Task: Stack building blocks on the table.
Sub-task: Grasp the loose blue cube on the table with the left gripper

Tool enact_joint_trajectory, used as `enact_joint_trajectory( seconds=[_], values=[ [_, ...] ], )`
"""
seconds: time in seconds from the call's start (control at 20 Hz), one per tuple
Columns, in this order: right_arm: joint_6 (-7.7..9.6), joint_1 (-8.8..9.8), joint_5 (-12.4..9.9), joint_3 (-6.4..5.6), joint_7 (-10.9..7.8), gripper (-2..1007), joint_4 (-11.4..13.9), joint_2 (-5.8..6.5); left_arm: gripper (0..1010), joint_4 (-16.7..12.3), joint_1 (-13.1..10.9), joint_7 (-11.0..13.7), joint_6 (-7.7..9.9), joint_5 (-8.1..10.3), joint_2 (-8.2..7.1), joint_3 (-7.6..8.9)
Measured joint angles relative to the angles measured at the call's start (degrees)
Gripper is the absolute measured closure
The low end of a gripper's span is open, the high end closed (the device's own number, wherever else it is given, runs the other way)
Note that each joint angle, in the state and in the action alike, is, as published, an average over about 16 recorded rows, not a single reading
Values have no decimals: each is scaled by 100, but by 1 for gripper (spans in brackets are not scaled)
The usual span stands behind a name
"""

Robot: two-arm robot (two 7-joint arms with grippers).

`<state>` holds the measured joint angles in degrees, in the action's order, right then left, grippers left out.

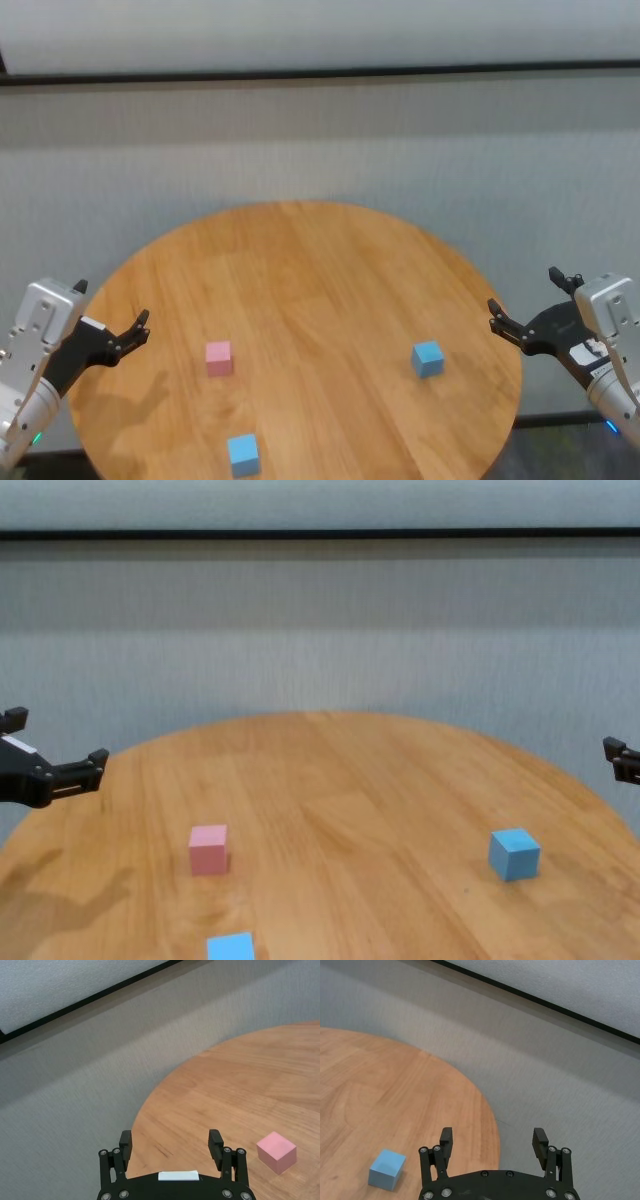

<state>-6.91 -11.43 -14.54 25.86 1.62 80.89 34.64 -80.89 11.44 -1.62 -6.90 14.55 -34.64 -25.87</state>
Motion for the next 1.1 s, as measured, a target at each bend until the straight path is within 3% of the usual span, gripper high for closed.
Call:
enact_joint_trajectory(
  seconds=[1.1],
  values=[
    [0,0,0,0,0,0,0,0,10,0,0,0,0,-1,0,0]
  ],
)
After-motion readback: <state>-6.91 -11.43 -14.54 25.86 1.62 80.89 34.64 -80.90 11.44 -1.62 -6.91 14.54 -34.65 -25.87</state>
